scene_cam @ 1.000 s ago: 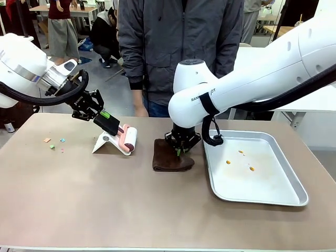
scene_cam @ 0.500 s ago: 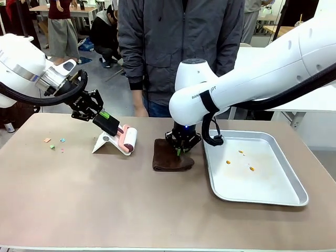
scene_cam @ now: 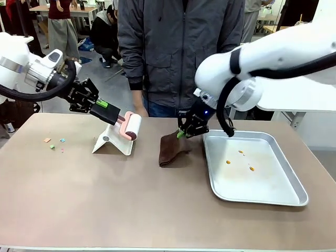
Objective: Clean the surface of the table.
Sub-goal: Hold the Lint Roller with your left hand and the towel with your right hand.
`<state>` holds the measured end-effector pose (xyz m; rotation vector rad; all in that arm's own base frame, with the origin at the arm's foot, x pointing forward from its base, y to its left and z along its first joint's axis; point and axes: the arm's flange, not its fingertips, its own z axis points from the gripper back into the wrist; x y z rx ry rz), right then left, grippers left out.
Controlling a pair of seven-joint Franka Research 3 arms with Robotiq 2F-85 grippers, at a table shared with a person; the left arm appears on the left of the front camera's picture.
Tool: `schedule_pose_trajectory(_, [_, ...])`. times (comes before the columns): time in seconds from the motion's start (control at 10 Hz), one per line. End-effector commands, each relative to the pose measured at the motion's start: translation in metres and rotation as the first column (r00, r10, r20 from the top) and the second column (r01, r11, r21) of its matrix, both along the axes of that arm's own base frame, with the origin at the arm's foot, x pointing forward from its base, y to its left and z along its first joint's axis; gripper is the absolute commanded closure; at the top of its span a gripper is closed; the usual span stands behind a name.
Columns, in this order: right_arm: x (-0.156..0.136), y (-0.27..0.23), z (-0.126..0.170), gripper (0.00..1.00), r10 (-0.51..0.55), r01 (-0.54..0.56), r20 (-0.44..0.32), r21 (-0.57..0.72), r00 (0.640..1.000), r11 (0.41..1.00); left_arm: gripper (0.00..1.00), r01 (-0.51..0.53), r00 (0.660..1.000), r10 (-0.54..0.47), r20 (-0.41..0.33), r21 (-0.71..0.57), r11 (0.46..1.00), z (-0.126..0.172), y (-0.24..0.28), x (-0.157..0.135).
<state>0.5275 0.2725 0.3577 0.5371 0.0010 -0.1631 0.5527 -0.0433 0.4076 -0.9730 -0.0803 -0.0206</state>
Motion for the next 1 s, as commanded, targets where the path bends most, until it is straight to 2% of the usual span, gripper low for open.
schedule_pose_trajectory(0.0, [-0.034, -0.049, 0.004, 1.0, 0.086, -0.093, 0.036, 0.349, 0.996, 0.932, 1.0, 0.027, 0.999, -0.025, 0.025, -0.107, 0.994, 0.001, 0.02, -0.014])
schedule_pose_trajectory(0.2, [-0.053, -0.083, 0.02, 1.0, 0.181, -0.222, 0.129, 0.564, 0.975, 0.796, 1.0, 0.013, 0.999, -0.022, -0.033, -0.238, 0.971, 0.005, 0.053, -0.026])
schedule_pose_trajectory(0.3, [-0.062, -0.095, 0.027, 1.0, 0.199, -0.245, 0.144, 0.621, 0.969, 0.745, 1.0, -0.014, 0.998, -0.003, -0.057, -0.287, 0.958, 0.006, 0.067, -0.037])
schedule_pose_trajectory(0.6, [-0.095, -0.138, 0.035, 1.0, 0.235, -0.293, 0.18, 0.691, 0.955, 0.661, 1.0, -0.041, 0.999, 0.049, 0.013, -0.379, 0.925, 0.012, 0.124, -0.09])
schedule_pose_trajectory(0.7, [-0.104, -0.156, 0.039, 1.0, 0.232, -0.29, 0.182, 0.724, 0.955, 0.626, 1.0, -0.097, 0.994, 0.113, 0.016, -0.4, 0.912, 0.013, 0.154, -0.109])
schedule_pose_trajectory(0.9, [-0.125, -0.201, 0.048, 1.0, 0.154, -0.226, 0.165, 0.75, 0.974, 0.621, 1.0, -0.046, 0.998, 0.064, 0.031, -0.405, 0.913, 0.01, 0.203, -0.134])
